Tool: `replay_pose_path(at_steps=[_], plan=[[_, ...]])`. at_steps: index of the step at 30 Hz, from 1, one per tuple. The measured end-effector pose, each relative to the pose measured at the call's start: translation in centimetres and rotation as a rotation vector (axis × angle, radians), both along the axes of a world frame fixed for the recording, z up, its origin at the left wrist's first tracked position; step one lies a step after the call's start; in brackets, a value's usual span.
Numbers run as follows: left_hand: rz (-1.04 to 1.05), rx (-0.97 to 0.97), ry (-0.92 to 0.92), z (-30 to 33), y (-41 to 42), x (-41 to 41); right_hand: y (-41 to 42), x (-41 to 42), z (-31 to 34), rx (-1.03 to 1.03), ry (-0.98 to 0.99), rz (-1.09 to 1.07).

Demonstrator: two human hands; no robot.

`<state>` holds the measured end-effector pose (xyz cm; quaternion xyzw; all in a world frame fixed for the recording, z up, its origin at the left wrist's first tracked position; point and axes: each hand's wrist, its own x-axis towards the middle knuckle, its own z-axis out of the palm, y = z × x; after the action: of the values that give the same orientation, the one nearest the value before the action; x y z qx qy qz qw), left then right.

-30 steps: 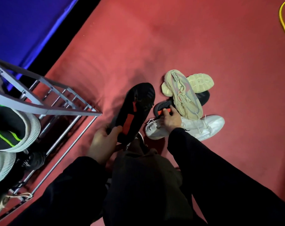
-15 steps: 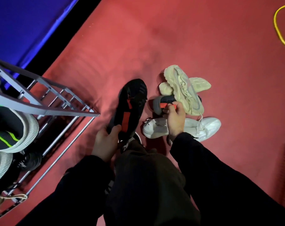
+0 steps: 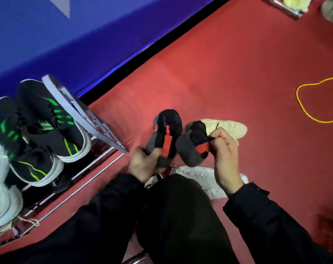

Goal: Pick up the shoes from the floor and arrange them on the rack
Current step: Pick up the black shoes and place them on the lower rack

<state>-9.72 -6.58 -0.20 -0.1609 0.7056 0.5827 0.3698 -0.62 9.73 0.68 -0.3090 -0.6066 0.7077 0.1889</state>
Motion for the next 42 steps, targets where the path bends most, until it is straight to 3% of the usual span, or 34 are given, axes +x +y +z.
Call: replay_pose_path(at_steps=[5, 9, 13, 15, 17, 20, 22, 25, 29, 33, 38, 42], plan=[[0.048, 0.126, 0.019, 4.4, -1.2, 0.9, -1.5, -2.0, 7.6, 0.13, -0.027, 0.301], [0.155, 0.262, -0.101, 7.1, -4.2, 2.9, -4.1, -2.0, 10.8, 0.276, -0.213, 0.538], [0.285, 0.295, -0.21, 7.3, -8.6, 6.4, -10.0, -0.2, 10.0, 0.363, -0.288, 0.458], [0.387, 0.321, -0.256, 6.9, -10.8, 8.2, -12.1, 0.6, 9.4, 0.469, -0.446, 0.435], [0.457, 0.315, -0.243, 6.4, -12.5, 9.6, -14.2, 1.5, 8.8, 0.356, -0.618, 0.404], [0.546, 0.282, -0.213, 5.9, -14.5, 11.2, -17.3, 2.8, 7.2, -0.166, -0.621, 0.419], [0.555, 0.226, -0.219, 5.1, -15.8, 11.6, -18.9, 3.4, 6.6, -0.402, -0.657, 0.505], [0.489, 0.05, -0.23, 3.7, -17.5, 12.0, -20.2, 3.6, 5.4, -0.363, -0.693, 0.441], [0.551, -0.005, -0.359, 2.3, -19.4, 12.7, -20.2, 3.1, 3.5, -0.293, -0.788, 0.366], [0.688, -0.041, -0.238, -0.7, -21.7, 11.1, -20.5, 1.7, 2.7, -0.267, -0.855, 0.432], [0.914, 0.087, -0.107, -1.4, -21.7, 6.0, -22.6, -0.6, 1.1, -0.233, -0.718, 0.456], [0.935, 0.183, -0.115, -2.6, -21.3, 1.6, -23.6, -3.3, -0.8, -0.305, -0.64, 0.331]])
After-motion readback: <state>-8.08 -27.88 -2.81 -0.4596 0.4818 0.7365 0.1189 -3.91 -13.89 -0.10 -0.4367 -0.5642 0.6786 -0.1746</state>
